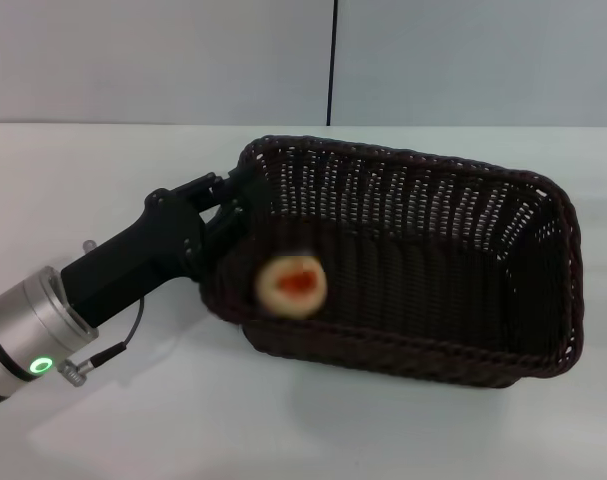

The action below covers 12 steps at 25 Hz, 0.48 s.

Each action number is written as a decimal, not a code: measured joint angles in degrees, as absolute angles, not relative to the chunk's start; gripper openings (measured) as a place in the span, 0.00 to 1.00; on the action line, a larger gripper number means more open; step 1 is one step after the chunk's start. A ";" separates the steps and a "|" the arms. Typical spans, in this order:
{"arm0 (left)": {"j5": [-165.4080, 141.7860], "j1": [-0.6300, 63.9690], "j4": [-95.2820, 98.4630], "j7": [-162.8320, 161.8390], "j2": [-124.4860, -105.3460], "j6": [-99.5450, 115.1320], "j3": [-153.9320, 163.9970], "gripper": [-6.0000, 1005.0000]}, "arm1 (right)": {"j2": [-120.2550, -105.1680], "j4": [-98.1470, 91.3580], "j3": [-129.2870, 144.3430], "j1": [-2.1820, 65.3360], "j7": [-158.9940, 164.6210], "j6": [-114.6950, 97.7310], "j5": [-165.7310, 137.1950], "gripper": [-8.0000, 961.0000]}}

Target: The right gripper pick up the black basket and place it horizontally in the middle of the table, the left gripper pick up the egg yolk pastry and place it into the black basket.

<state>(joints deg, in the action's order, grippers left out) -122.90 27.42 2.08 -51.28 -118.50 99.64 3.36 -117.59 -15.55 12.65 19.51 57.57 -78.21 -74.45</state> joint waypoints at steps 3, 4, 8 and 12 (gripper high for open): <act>-122.90 27.42 2.08 -51.28 -118.50 99.64 3.36 0.20 | -117.60 -15.35 12.65 19.51 57.55 -78.21 -74.45 0.44; -122.90 27.42 2.08 -51.28 -118.50 99.64 3.36 0.22 | -117.59 -15.30 12.65 19.51 57.53 -78.21 -74.45 0.44; -122.33 26.21 1.49 -50.86 -118.37 101.46 2.08 0.38 | -117.60 -15.27 12.65 19.56 57.51 -78.22 -74.45 0.44; -122.12 22.50 1.82 -48.88 -118.26 105.33 -5.08 0.52 | -117.72 -15.27 12.52 19.48 57.49 -78.55 -74.27 0.44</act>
